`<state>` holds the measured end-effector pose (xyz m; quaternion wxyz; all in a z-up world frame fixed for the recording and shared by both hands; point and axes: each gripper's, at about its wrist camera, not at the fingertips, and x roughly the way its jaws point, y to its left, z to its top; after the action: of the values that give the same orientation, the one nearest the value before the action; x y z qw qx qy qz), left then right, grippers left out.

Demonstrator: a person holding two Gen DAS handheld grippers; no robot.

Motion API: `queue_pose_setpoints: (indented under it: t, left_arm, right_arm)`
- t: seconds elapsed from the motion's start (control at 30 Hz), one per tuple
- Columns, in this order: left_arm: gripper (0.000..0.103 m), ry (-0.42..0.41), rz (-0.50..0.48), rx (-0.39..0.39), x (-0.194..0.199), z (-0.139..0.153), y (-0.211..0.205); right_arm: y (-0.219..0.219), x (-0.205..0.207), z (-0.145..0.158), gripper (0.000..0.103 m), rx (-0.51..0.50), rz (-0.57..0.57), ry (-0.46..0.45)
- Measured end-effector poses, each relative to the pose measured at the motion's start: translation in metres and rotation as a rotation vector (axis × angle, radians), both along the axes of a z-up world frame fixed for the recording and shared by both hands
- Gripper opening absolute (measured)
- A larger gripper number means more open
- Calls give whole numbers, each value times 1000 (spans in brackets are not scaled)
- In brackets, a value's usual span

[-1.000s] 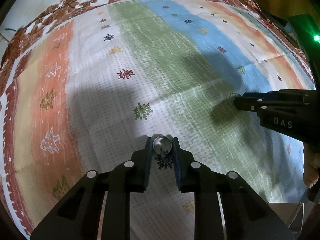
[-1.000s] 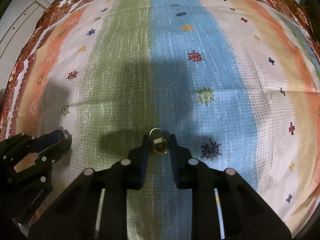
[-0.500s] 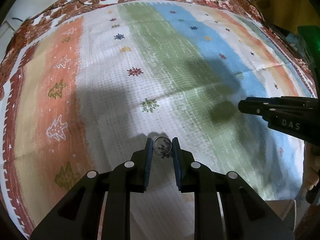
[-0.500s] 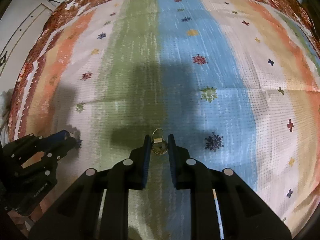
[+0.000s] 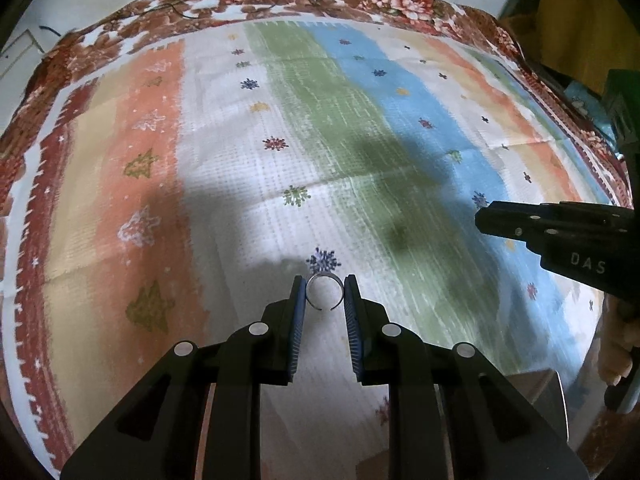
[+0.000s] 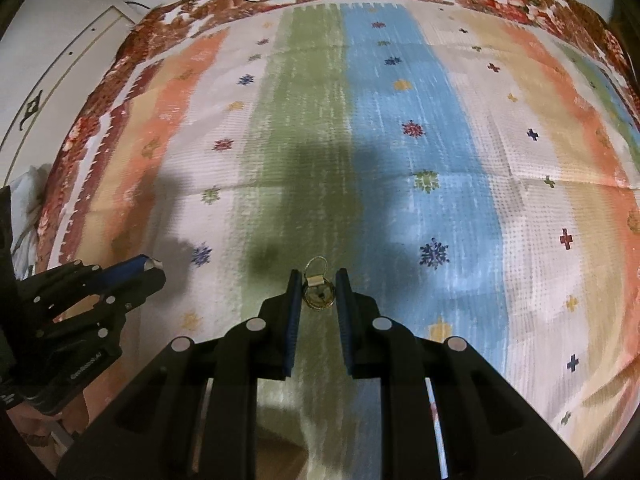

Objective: Organize jewelry
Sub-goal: 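Carry the ring and charm over the tin and open both tools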

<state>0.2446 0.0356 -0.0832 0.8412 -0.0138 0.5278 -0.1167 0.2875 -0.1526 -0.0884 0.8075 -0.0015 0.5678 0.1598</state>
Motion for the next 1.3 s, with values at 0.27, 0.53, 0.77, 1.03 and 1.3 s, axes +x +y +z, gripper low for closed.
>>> queue_pose_setpoints:
  t: [0.27, 0.53, 0.77, 1.03, 1.3]
  left_arm:
    - [19, -35, 6, -46, -25, 21, -4]
    - [19, -55, 7, -51, -45, 28, -6]
    - [19, -73, 14, -68, -59, 33, -6]
    - [19, -99, -5, -85, -74, 44, -11]
    - [19, -113, -17, -85, -93, 48, -17]
  right_arm:
    - [4, -27, 21, 19, 15, 56, -49]
    - [3, -51, 33, 19, -1, 95, -83]
    - [1, -65, 39, 19, 14, 112, -92]
    - [1, -83, 46, 19, 26, 132, -108]
    - [2, -102, 56, 19, 51, 160, -127]
